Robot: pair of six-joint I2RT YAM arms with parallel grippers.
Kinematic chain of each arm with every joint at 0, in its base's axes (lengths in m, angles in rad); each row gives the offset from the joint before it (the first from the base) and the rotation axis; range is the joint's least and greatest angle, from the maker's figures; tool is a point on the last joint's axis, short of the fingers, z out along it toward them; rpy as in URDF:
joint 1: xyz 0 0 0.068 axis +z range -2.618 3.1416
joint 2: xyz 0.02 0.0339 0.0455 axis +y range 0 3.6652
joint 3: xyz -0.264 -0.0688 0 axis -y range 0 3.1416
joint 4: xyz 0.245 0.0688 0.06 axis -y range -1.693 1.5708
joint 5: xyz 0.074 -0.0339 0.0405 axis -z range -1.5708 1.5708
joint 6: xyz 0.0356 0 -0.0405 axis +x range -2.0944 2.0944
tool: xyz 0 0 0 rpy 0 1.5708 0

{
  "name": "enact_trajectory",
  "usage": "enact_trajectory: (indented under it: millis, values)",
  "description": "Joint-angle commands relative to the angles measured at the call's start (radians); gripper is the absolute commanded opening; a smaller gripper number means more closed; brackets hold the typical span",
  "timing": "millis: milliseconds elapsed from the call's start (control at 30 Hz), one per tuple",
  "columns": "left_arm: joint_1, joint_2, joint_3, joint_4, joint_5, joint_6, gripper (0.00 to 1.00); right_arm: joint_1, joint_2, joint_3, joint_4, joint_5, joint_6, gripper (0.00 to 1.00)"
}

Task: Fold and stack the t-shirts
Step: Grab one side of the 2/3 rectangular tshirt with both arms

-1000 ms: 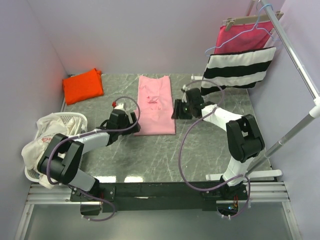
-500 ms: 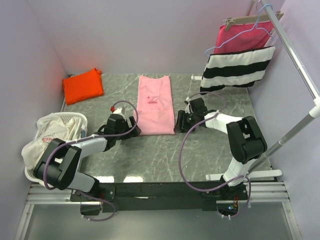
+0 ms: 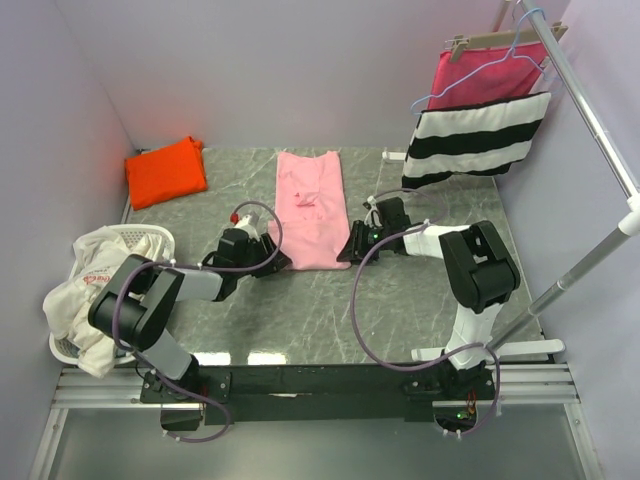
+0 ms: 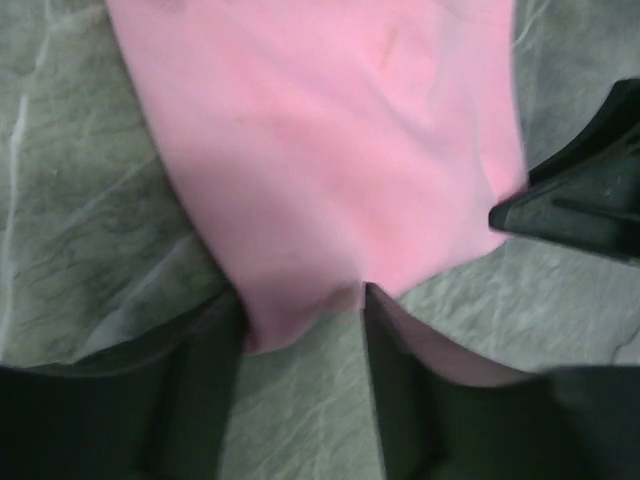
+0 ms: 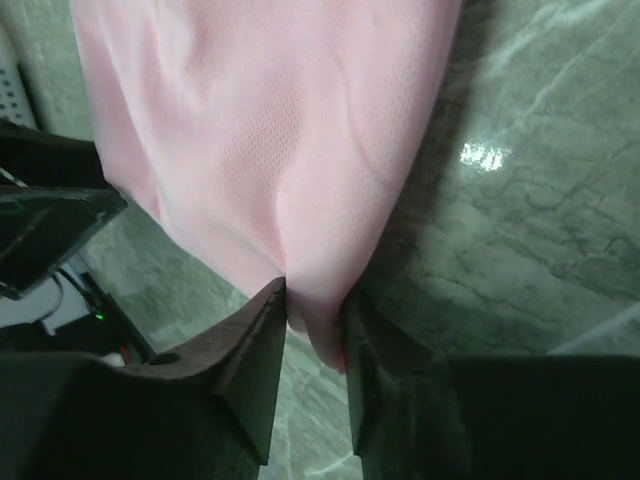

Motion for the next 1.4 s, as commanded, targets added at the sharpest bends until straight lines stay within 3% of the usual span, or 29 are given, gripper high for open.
enact_trajectory:
  millis: [0,33,67,133,200,300,533,567,600,633,733,800,900,1000,1167,1367]
  values:
    - [-0.002,0.027,-0.038,-0.121,0.022,0.01,0.45,-0.001,0.043,-0.013,-0.02,0.033,0.009,0.28]
    - [-0.002,0.018,-0.04,-0.135,0.016,0.018,0.32,-0.002,0.039,-0.016,-0.019,0.039,0.006,0.22]
    - [-0.002,-0.004,-0.045,-0.146,0.002,0.023,0.26,-0.002,0.028,-0.019,-0.02,0.048,0.003,0.11]
    - [-0.002,-0.025,-0.054,-0.185,-0.005,0.04,0.1,-0.002,0.011,-0.036,-0.019,0.054,-0.004,0.0]
    - [-0.002,-0.059,-0.063,-0.219,-0.01,0.056,0.01,-0.001,-0.018,-0.059,-0.031,0.065,-0.01,0.0]
    - [-0.008,-0.113,-0.089,-0.244,0.046,0.034,0.01,-0.002,-0.078,-0.113,-0.046,0.071,-0.018,0.0]
    - [-0.082,-0.309,-0.157,-0.41,0.007,-0.04,0.01,0.01,-0.286,-0.32,-0.056,0.079,0.025,0.0]
    - [-0.093,-0.344,-0.161,-0.426,0.002,-0.046,0.01,0.015,-0.327,-0.35,-0.056,0.079,0.029,0.04]
    - [-0.117,-0.36,-0.169,-0.448,-0.002,-0.063,0.03,0.021,-0.346,-0.363,-0.066,0.076,0.034,0.09]
    - [-0.13,-0.389,-0.173,-0.46,-0.019,-0.071,0.07,0.025,-0.363,-0.374,-0.073,0.077,0.039,0.28]
    - [-0.156,-0.433,-0.181,-0.491,-0.045,-0.095,0.28,0.028,-0.421,-0.4,-0.089,0.086,0.04,0.46]
    - [-0.163,-0.45,-0.189,-0.5,-0.055,-0.112,0.5,0.028,-0.452,-0.404,-0.115,0.112,0.037,0.51]
    - [-0.168,-0.473,-0.198,-0.514,-0.065,-0.121,0.62,0.028,-0.472,-0.417,-0.116,0.111,0.04,0.53]
    - [-0.173,-0.477,-0.207,-0.516,-0.068,-0.124,0.68,0.032,-0.469,-0.437,-0.087,0.08,0.063,0.54]
    - [-0.177,-0.434,-0.224,-0.456,-0.061,-0.132,0.69,0.071,-0.429,-0.446,-0.045,0.071,0.097,0.56]
    - [-0.188,-0.345,-0.207,-0.41,-0.042,-0.124,0.59,0.113,-0.342,-0.424,0.013,0.077,0.123,0.54]
